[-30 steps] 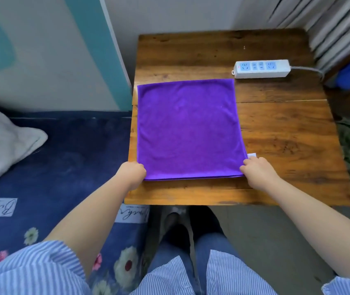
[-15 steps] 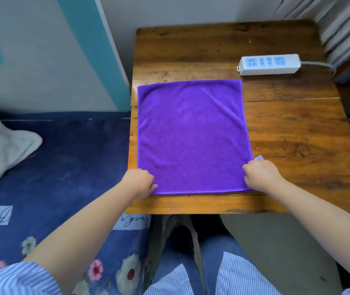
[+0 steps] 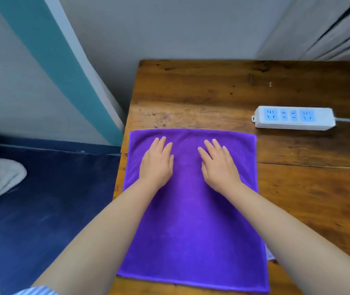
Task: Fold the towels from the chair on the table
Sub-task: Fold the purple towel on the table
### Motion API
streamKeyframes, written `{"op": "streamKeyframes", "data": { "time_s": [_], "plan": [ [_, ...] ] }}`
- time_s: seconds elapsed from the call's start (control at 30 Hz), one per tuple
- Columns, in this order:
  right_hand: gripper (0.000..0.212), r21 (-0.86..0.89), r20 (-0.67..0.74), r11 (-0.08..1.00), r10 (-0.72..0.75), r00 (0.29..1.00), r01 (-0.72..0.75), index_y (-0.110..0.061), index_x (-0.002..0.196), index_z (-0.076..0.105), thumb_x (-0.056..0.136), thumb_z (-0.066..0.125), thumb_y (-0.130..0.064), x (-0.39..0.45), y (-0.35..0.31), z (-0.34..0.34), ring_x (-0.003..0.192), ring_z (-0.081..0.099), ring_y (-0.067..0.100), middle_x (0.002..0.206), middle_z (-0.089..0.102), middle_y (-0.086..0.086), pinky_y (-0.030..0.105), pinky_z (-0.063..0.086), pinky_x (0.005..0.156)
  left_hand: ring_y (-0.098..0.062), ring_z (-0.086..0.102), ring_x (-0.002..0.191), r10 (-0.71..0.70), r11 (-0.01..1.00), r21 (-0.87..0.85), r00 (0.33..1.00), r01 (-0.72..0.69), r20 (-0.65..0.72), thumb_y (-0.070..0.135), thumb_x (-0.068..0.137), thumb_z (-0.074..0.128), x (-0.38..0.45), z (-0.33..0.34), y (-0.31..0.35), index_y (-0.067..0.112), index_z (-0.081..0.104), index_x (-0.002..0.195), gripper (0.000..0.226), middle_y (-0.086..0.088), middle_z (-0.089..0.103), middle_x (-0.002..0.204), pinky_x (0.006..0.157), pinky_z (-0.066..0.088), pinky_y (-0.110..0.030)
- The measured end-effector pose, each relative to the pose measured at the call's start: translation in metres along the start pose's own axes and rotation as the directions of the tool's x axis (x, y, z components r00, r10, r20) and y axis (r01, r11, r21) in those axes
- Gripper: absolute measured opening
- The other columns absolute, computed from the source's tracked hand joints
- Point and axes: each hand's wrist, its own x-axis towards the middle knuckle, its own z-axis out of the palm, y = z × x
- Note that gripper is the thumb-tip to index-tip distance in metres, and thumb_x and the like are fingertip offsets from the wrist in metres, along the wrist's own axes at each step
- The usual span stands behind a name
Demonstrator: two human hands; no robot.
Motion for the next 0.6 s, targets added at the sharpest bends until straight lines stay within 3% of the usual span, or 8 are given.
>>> {"op": "streamKeyframes", "data": {
  "time_s": [0.13, 0.23, 0.33, 0.43, 0.53, 0.6],
  "plan": [
    [0.050, -0.005, -0.001, 0.999, -0.048, 0.999, 0.048, -0.017, 0.145, 0.020, 0.097, 0.031, -0.027, 0.039, 0.012, 0.008, 0.144, 0.002, 0.021, 0.156, 0.008, 0.002, 0.041, 0.001, 0.116, -0.022, 0.007, 0.144, 0.005, 0.999, 0.033, 1.000, -0.005, 0.000, 0.029, 0.098, 0.031, 0.040, 0.015, -0.002, 0.018, 0.026, 0.144, 0.047, -0.004, 0.016, 0.155, 0.114, 0.016, -0.040],
    [0.052, -0.013, 0.042, 1.000, 0.016, 0.999, -0.016, -0.018, 0.146, 0.016, 0.097, 0.028, -0.033, 0.048, 0.045, 0.011, 0.144, 0.002, 0.020, 0.156, 0.007, 0.000, 0.039, 0.000, 0.116, -0.023, 0.005, 0.144, -0.073, 0.993, 0.095, 0.997, 0.070, 0.032, 0.034, 0.098, 0.029, 0.052, 0.021, -0.031, 0.021, 0.022, 0.145, 0.049, -0.004, 0.012, 0.156, 0.115, 0.011, -0.042],
    [0.054, -0.075, 0.044, 0.996, 0.054, 0.998, -0.051, -0.016, 0.146, 0.016, 0.097, 0.029, -0.034, 0.044, 0.084, 0.005, 0.144, 0.003, 0.020, 0.156, 0.009, 0.002, 0.035, 0.000, 0.116, -0.024, 0.004, 0.144, -0.053, 0.990, 0.129, 0.998, 0.049, 0.028, 0.035, 0.097, 0.032, 0.060, 0.019, -0.064, 0.023, 0.021, 0.146, 0.051, -0.003, 0.010, 0.157, 0.115, 0.006, -0.041],
    [0.052, -0.007, 0.049, 0.994, 0.107, 0.993, -0.107, -0.011, 0.145, 0.019, 0.097, 0.031, -0.027, 0.038, 0.106, -0.002, 0.144, 0.006, 0.020, 0.156, 0.012, 0.004, 0.035, 0.002, 0.116, -0.023, 0.006, 0.144, -0.085, 0.993, 0.091, 0.996, 0.081, 0.036, 0.032, 0.098, 0.032, 0.068, 0.013, -0.080, 0.019, 0.022, 0.146, 0.051, -0.004, 0.012, 0.156, 0.115, 0.008, -0.044],
    [0.048, 0.030, -0.036, 0.990, 0.141, 0.989, -0.140, -0.003, 0.139, 0.032, 0.092, 0.040, -0.010, 0.035, 0.109, -0.012, 0.138, 0.026, 0.028, 0.148, 0.032, 0.014, 0.040, 0.019, 0.113, -0.031, 0.025, 0.137, -0.063, 0.995, 0.079, 0.997, 0.066, -0.046, 0.021, 0.095, 0.039, 0.075, 0.005, -0.081, 0.008, 0.035, 0.139, 0.046, -0.014, 0.031, 0.148, 0.111, 0.021, -0.044],
    [0.046, 0.004, -0.129, 0.983, 0.184, 0.974, -0.185, 0.001, 0.131, 0.043, 0.085, 0.047, -0.002, 0.036, 0.104, -0.017, 0.120, 0.043, 0.037, 0.129, 0.051, 0.022, 0.045, 0.037, 0.098, -0.038, 0.039, 0.121, -0.088, 0.994, 0.053, 0.990, 0.094, -0.112, 0.012, 0.090, 0.045, 0.080, -0.003, -0.078, 0.002, 0.047, 0.129, 0.041, -0.022, 0.046, 0.132, 0.100, 0.033, -0.045]
  ]
}}
